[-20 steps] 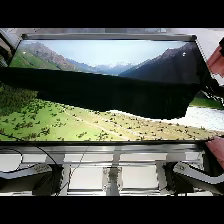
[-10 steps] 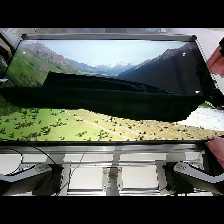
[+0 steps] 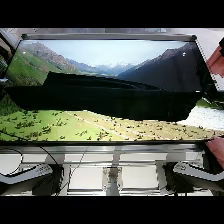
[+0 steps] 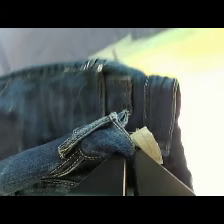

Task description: Fold the clothes and pants, and hang the long-sleeved shirts on hangers.

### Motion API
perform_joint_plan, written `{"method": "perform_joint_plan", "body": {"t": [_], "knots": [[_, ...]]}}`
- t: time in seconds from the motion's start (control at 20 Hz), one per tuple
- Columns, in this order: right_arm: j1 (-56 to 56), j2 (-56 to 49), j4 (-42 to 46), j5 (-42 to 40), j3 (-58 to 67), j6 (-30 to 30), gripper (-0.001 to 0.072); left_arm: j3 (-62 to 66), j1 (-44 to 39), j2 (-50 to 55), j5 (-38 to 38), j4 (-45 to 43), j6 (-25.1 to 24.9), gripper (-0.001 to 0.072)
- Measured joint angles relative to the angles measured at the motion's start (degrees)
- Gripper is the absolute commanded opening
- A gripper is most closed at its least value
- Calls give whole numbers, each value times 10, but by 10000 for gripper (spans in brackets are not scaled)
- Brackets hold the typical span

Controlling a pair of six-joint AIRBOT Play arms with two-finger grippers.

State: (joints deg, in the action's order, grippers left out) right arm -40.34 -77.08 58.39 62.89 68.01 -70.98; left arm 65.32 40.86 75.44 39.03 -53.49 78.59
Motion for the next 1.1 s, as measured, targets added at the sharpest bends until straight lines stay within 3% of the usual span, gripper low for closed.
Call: {"method": "perform_joint_plan", "body": {"t": [0.45,1.0,1.05,1.1], "knots": [[81,-94,3,-179,0,-83,27,43,-128,105,-115,-15,35,29],[114,-136,-12,-317,0,-174,27,57,-195,155,-245,-13,37,37],[115,-139,-14,-324,0,-177,27,57,-198,156,-256,-13,37,43],[115,-142,-19,-331,0,-179,27,58,-202,158,-268,-13,37,133]]}}
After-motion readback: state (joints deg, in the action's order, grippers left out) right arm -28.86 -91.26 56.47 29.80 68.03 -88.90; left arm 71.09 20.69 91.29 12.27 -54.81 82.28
